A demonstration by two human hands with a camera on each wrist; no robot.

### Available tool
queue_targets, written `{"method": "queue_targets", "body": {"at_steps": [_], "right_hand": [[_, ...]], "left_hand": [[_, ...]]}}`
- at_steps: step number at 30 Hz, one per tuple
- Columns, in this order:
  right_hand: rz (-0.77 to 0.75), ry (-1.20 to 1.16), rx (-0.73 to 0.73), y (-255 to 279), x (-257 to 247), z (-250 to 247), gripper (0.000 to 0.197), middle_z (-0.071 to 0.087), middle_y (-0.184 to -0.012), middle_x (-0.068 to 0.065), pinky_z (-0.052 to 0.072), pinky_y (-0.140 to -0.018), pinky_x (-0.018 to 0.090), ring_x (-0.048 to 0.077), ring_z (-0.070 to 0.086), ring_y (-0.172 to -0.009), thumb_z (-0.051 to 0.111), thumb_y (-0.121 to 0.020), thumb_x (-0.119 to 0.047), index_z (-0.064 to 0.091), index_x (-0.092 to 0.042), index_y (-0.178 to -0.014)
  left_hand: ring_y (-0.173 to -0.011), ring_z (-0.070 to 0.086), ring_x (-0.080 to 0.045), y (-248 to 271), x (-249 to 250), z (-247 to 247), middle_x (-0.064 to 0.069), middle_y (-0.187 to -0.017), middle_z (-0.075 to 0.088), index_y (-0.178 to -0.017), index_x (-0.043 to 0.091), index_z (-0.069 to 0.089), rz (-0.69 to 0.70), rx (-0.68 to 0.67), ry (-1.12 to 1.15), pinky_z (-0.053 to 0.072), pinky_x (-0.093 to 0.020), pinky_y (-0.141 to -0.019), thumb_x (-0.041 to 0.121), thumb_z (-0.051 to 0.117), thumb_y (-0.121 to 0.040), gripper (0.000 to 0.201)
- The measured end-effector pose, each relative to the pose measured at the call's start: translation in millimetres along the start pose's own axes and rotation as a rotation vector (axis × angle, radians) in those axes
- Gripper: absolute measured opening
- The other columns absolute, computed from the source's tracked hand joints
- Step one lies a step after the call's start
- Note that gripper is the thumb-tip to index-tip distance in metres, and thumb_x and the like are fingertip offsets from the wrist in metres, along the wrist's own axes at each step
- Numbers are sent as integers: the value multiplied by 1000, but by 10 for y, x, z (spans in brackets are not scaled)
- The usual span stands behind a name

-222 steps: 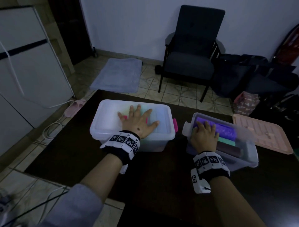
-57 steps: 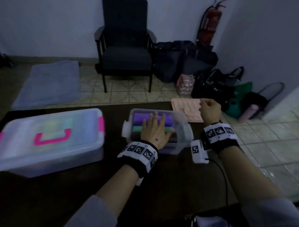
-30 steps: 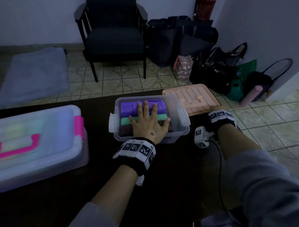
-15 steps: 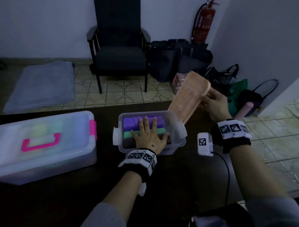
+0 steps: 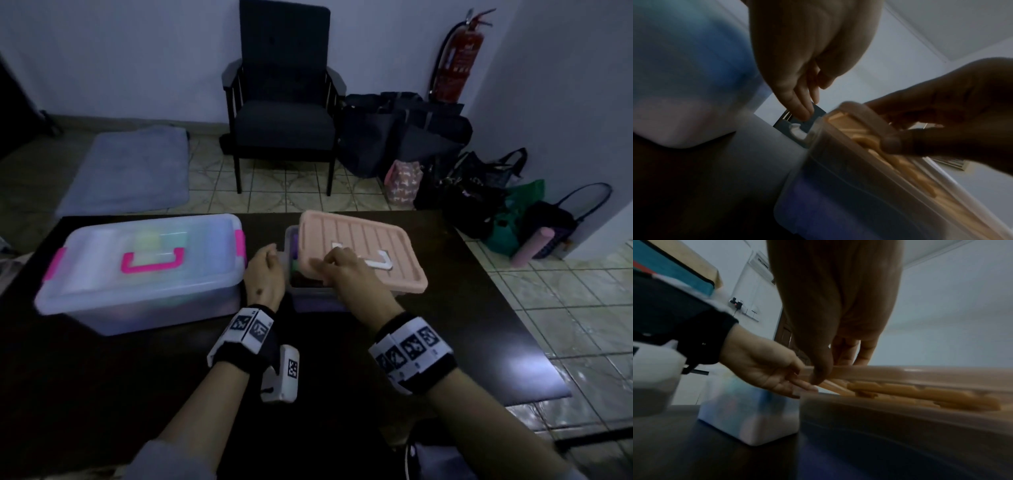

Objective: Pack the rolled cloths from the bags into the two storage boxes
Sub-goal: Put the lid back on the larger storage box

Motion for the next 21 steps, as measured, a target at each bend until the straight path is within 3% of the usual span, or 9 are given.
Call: {"method": "queue_targets", "body": {"at_steps": [2,4,5,7,9,11,14,17,21], "right_hand": [[-47,28,-55,-31,-138,96,47,46,-124,14,36,-95,40,32,41,-117,55,-92,-24,47,-15,-137],[-71,29,-54,-77,-213,168,47,46,-123,14,38,-94,43,31,42,-115,59,-90,-28,49,-16,-134],[-68,13,-53,-86,-226,193,46,46,-121,13,39,-93,44,31,43,-113,60,-89,-27,51,-17,-133],[-87,19,-47,-91,-228,240,42,48,-118,13,39,-92,40,30,44,-111,60,-89,-23,54,-16,-130],[-114,-59,-59,-86,-237,249,39,50,-117,14,32,-91,26,27,45,-111,59,-89,-16,56,-13,-128],[-78,-162,-63,-97,-165,213,35,52,-119,15,25,-86,14,26,48,-112,57,-90,-11,59,-8,-125],[211,-295,121,-73,370,23,34,48,-131,10,24,-95,13,23,44,-122,47,-96,-13,55,-10,-128],[613,-264,324,186,1085,-161,39,37,-142,11,29,-107,34,25,34,-131,40,-98,-22,44,-16,-137],[1039,-532,228,435,1638,42,64,24,-150,17,26,-110,46,34,26,-137,47,-94,-38,22,-13,-147]], "left_hand": [[-110,54,-23,-12,-55,34,-14,-120,60,-110,13,62,-17,-51,17,38,-33,-99,18,34,-100,31],[-91,54,-20,-26,-75,62,-12,-96,61,-85,19,60,-48,-94,49,42,-36,-85,21,36,-98,27],[-89,55,-21,-34,-80,77,-10,-92,60,-83,17,61,-63,-117,40,41,-34,-80,22,38,-97,27],[-96,59,-25,-34,-82,122,-9,-99,64,-99,12,68,-79,-179,-24,39,-27,-79,23,43,-95,27],[-104,60,-23,-15,-73,164,-5,-111,66,-114,13,66,-93,-231,-60,39,-24,-83,21,50,-92,28],[-105,61,-23,0,-50,186,-4,-113,67,-113,14,66,-76,-246,-89,41,-24,-84,18,54,-89,28],[-110,60,-23,5,-31,174,-6,-118,65,-118,13,64,-86,-224,-94,41,-23,-86,17,56,-88,32],[-115,57,-21,-5,-49,183,-6,-126,61,-126,11,57,-123,-228,-81,40,-25,-91,15,56,-89,37],[-114,56,-24,-19,-2,225,-8,-126,60,-124,11,57,-101,-245,-187,41,-28,-92,14,50,-91,34]]}}
Point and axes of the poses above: each hand's wrist, its own y-axis away from the middle knuckle, its own z-axis out of the palm, x = y × z, the point moved 9 cm from there along -y, towards the middle knuckle
